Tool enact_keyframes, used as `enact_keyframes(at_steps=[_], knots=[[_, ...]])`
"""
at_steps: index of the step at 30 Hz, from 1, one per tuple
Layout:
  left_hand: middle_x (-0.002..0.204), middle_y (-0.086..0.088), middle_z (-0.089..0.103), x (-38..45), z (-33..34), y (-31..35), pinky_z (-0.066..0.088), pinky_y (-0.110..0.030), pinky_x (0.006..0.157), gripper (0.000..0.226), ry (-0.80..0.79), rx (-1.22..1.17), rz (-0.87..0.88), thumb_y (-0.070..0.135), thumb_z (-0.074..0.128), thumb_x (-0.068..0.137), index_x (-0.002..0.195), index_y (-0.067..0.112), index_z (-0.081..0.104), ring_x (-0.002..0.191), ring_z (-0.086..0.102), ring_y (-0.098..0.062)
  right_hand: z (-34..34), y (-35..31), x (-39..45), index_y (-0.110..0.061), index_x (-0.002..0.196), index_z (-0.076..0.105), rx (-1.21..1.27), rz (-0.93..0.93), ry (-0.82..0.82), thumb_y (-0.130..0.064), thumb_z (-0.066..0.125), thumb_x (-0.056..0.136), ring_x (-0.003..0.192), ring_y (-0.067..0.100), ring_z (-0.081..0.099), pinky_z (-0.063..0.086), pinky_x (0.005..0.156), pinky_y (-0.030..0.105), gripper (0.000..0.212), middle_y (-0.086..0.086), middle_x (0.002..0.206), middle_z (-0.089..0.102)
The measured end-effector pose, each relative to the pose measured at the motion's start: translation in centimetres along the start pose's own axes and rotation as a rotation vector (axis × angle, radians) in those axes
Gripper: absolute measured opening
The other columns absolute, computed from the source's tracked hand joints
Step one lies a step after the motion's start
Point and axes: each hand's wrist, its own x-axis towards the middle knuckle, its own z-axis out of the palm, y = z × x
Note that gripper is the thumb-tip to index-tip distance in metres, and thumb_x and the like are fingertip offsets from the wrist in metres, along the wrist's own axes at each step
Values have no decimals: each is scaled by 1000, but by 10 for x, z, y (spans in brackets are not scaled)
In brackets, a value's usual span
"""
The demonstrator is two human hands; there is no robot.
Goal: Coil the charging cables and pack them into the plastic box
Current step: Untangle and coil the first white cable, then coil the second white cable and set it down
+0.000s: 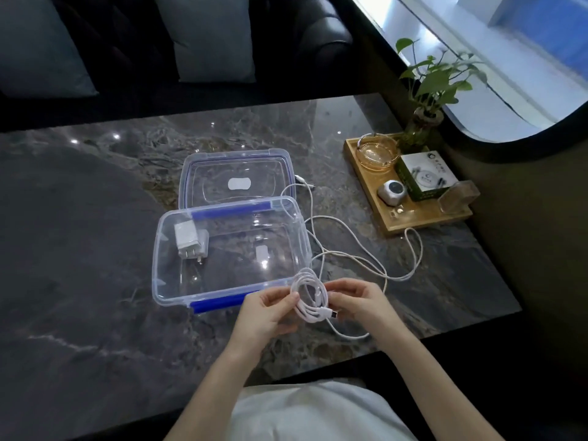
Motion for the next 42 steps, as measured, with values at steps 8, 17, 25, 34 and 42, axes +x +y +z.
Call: enact_keyframes(at_steps=[8,17,25,34,42], knots=[[57,2,70,-1,-9,-57,50,-18,45,11,35,215,-241,13,60,87,82,6,66,51,66,-7,4,46,0,-8,71,70,-204,116,7,1,71,75,38,12,50,41,40,19,10,10,53,61],[62,-14,66,27,-14,-75,51,-16,41,9,317,132,-107,2,63,82,83,-6,62,40,64,-10,27,59,26,-8,90,74,-541,28,129,-2,54,83,59,15,63,56,61,23,21,12,80,72],[59,-11,67,30,-12,-70,55,-24,44,17,377,480,-8,17,65,83,72,5,62,38,62,-10,23,55,25,-7,88,72,-556,-32,102,-1,55,83,65,20,65,58,74,34,19,12,81,71],[80,-8,69,31,-1,-27,52,-35,63,30,269,1501,422,37,48,92,85,12,63,75,66,-28,-27,22,25,-11,95,67,-1214,-436,217,-20,58,85,88,29,64,48,70,35,17,8,91,71],[61,-4,59,79,56,34,43,-27,38,21,55,1707,1119,10,77,64,62,12,57,55,58,-21,-96,22,28,-13,76,64,-1634,-473,419,-12,80,54,63,24,62,48,45,27,27,3,71,63]])
